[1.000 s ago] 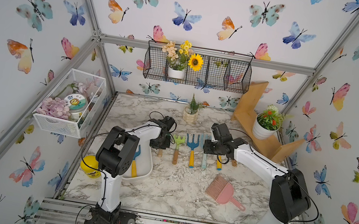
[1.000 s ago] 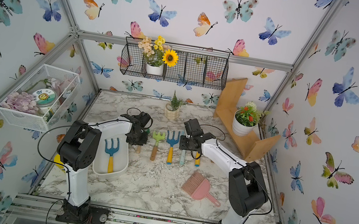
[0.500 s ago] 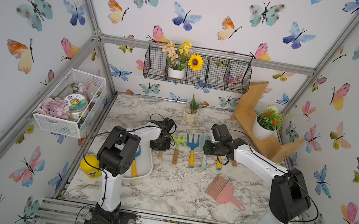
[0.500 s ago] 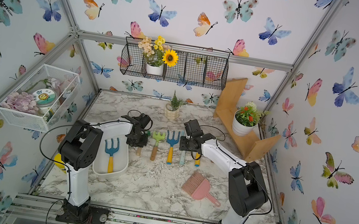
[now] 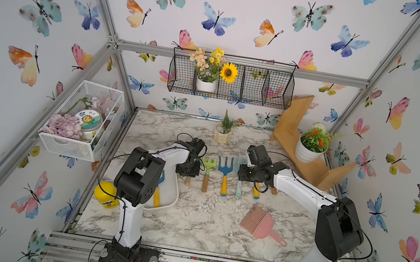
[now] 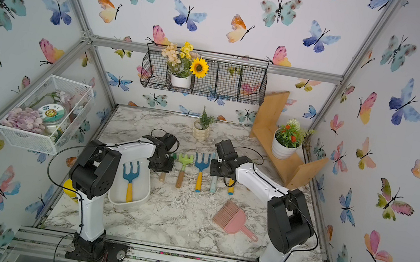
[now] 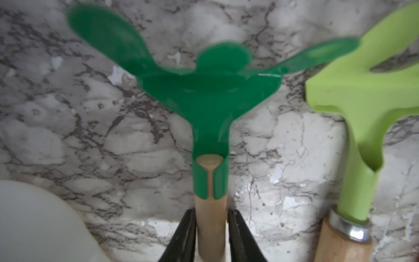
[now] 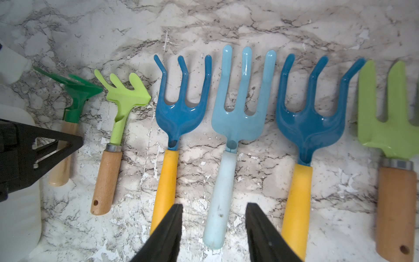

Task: Take the hand rake out of the storage box
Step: Place the rake at the center of the board.

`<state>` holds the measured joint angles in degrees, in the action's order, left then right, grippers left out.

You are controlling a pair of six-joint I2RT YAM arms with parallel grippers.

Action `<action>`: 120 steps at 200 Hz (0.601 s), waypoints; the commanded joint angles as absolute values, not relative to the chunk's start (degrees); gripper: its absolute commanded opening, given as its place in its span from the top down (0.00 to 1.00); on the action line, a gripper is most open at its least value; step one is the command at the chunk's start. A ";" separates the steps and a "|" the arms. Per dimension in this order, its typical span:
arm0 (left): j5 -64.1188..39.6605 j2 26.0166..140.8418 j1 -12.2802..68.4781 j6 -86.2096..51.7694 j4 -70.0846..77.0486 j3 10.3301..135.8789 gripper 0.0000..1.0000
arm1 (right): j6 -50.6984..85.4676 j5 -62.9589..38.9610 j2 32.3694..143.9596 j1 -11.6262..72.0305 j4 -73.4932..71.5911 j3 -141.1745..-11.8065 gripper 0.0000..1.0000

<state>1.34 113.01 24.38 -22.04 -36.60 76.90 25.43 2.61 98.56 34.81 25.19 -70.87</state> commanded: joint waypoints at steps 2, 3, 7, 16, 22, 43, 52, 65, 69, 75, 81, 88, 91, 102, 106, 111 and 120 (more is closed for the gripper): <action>1.54 114.77 24.56 -21.73 -39.55 77.79 0.67 | 25.45 3.08 97.56 34.54 25.65 -70.91 0.49; 1.56 114.74 24.59 -21.76 -39.64 77.88 0.67 | 25.42 3.08 97.56 34.54 25.66 -70.92 0.49; 1.83 114.78 24.60 -21.75 -39.99 78.18 0.66 | 25.40 3.10 97.56 34.54 25.73 -71.00 0.49; 2.44 114.77 24.54 -21.72 -40.49 78.86 0.65 | 25.32 3.17 97.56 34.54 25.83 -71.18 0.49; 2.95 114.74 24.58 -21.77 -40.85 79.28 0.64 | 25.24 3.21 97.56 34.54 25.92 -71.27 0.49; 4.26 112.03 24.42 -22.00 -42.41 81.20 0.60 | 25.05 3.38 97.64 34.54 26.10 -71.78 0.49; 4.44 111.24 24.43 -22.19 -43.07 82.00 0.58 | 24.92 3.43 97.65 34.54 26.18 -71.96 0.49; 5.13 109.77 24.33 -22.42 -44.15 83.36 0.57 | 24.87 3.43 97.78 34.54 26.19 -72.15 0.49; 5.26 109.21 24.22 -22.49 -44.52 83.77 0.56 | 24.76 3.40 97.82 34.54 26.15 -72.22 0.49; 5.40 108.34 24.17 -22.46 -44.99 84.33 0.56 | 24.75 3.30 97.82 34.54 26.27 -72.32 0.49; 5.58 107.46 23.92 -22.53 -45.50 84.97 0.55 | 24.74 3.30 97.90 34.54 26.28 -72.42 0.49; 5.83 106.32 23.63 -22.58 -46.19 85.61 0.54 | 24.70 3.25 97.91 34.54 26.36 -72.51 0.49; 5.96 105.75 23.52 -22.59 -46.40 85.77 0.54 | 24.63 3.25 97.99 34.54 26.37 -72.59 0.49; 6.78 103.70 22.51 -22.69 -47.24 85.86 0.53 | 24.46 3.25 98.00 34.54 26.53 -72.77 0.49; 6.96 102.85 21.95 -22.76 -47.56 85.64 0.53 | 24.37 3.33 98.00 34.54 26.61 -72.82 0.49; 6.89 101.96 21.10 -22.84 -47.84 85.13 0.53 | 24.28 3.34 98.00 34.55 26.70 -72.86 0.49; 5.91 99.86 18.87 -22.84 -47.90 83.47 0.53 | 24.09 3.51 97.91 34.54 26.72 -72.95 0.49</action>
